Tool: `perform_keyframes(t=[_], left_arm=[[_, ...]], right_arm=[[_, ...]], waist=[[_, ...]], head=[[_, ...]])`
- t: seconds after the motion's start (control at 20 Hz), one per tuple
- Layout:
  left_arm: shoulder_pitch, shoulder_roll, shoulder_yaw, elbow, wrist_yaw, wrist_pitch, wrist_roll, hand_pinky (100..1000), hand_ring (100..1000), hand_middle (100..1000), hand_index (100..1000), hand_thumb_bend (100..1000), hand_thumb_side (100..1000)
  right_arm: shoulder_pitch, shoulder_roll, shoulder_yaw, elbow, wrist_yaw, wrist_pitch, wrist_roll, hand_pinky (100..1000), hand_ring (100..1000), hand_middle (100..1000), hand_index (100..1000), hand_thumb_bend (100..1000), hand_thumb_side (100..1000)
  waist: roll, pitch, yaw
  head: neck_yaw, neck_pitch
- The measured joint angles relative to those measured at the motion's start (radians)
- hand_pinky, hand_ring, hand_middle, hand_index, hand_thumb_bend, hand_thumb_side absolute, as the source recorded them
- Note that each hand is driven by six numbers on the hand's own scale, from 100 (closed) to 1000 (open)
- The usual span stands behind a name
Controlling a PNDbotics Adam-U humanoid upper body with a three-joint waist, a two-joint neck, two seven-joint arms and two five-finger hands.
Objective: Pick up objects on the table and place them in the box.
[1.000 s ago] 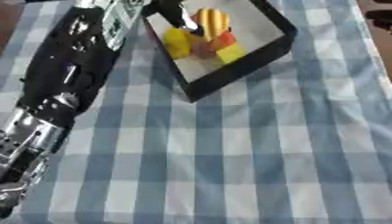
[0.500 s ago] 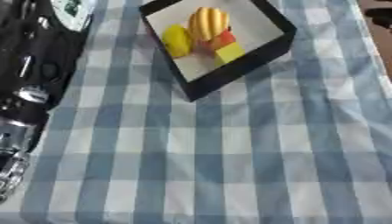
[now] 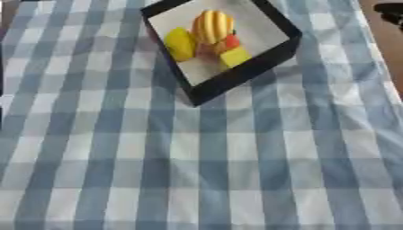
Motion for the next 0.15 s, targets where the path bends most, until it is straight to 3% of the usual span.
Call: perform_keyframes(t=[0.15], left_arm=[[0.077,-0.042,0.033,-0.058,0.049,0.048,0.049,618,702,690,817,505,474]], right_arm=[[0.000,0.002,-0.002,-0.002,0.000,-0.004,-0.004,907,783,812,749,100,720]], waist=[[-0.008,0.000,-0.002]], head=[[-0.001,-0.005]])
